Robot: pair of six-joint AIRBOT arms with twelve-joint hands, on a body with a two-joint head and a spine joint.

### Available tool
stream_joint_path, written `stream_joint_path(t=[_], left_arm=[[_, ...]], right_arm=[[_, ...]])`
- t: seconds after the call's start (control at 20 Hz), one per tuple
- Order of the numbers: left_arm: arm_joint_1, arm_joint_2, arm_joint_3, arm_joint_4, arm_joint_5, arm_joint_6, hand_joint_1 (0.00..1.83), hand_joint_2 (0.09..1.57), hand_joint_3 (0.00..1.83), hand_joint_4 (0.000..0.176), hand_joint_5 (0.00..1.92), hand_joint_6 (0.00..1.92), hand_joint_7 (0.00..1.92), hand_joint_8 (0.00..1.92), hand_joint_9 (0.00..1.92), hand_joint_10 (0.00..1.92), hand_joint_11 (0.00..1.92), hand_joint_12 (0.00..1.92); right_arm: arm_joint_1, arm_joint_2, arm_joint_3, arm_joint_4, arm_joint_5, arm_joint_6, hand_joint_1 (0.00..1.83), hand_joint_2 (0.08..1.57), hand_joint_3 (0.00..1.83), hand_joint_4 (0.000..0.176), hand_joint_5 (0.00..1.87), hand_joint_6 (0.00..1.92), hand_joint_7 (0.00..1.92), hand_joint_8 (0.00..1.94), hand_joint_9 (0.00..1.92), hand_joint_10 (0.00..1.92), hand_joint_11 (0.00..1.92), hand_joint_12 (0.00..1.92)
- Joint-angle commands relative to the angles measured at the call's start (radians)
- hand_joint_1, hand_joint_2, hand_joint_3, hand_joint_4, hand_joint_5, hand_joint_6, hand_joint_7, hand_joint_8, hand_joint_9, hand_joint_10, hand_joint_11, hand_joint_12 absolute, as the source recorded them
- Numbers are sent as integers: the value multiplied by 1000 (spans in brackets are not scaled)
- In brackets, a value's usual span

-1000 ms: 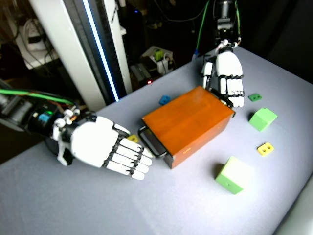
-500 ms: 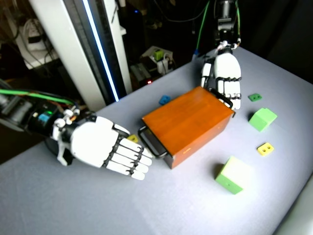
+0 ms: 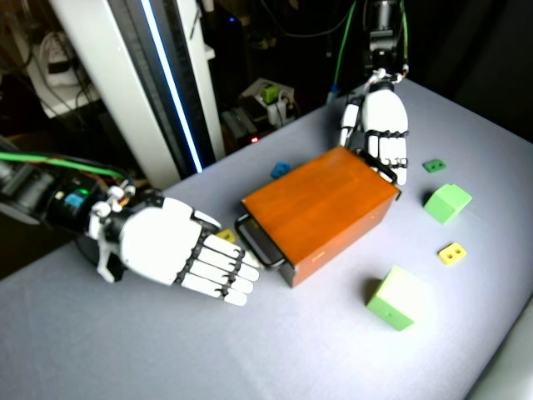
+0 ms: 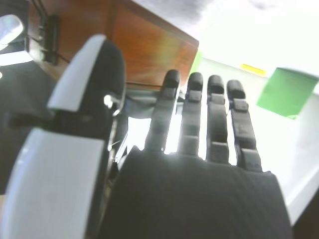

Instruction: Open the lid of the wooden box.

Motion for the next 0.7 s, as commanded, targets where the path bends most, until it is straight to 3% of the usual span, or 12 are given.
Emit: stream_joint_path(t=[0.0, 0.1, 0.15, 0.2, 0.25, 0.35, 0.65], left_arm=[[-4, 11, -2, -8, -149, -3, 280, 1409, 4, 69, 0, 0, 0, 0, 0, 0, 0, 0], [-4, 18, -8, -10, -167, -1, 267, 1402, 0, 77, 0, 0, 0, 0, 0, 0, 0, 0], [-4, 21, -10, -12, -173, 1, 269, 1402, 0, 69, 0, 0, 0, 0, 0, 0, 0, 0], [-4, 24, -13, -14, -180, 4, 270, 1402, 0, 74, 0, 0, 0, 0, 0, 0, 0, 0], [-4, 27, -15, -17, -188, 5, 292, 1390, 0, 76, 0, 0, 0, 0, 0, 0, 0, 0], [-4, 34, -18, -22, -205, 8, 282, 1389, 0, 102, 0, 0, 0, 0, 0, 0, 0, 0], [-4, 48, -23, -54, -252, 30, 414, 1366, 0, 76, 0, 0, 0, 0, 0, 0, 0, 0]], right_arm=[[6, 7, -4, -21, 151, 13, 274, 1454, 9, 0, 0, 0, 0, 0, 0, 0, 2, 179], [6, 12, -7, -24, 162, 15, 297, 1449, 2, 0, 0, 0, 0, 0, 0, 0, 0, 141], [6, 15, -9, -25, 169, 15, 283, 1448, 1, 0, 0, 0, 0, 0, 0, 0, 0, 73], [6, 18, -11, -25, 177, 15, 251, 1448, 0, 0, 0, 0, 0, 0, 0, 0, 0, 153], [6, 21, -13, -25, 185, 15, 235, 1450, 1, 0, 0, 0, 0, 0, 0, 0, 0, 108], [6, 30, -18, -25, 200, 15, 226, 1453, 4, 0, 0, 0, 0, 0, 0, 0, 0, 27], [15, 47, -20, -25, 225, 15, 208, 1455, 1, 0, 0, 0, 0, 0, 0, 0, 0, 0]])
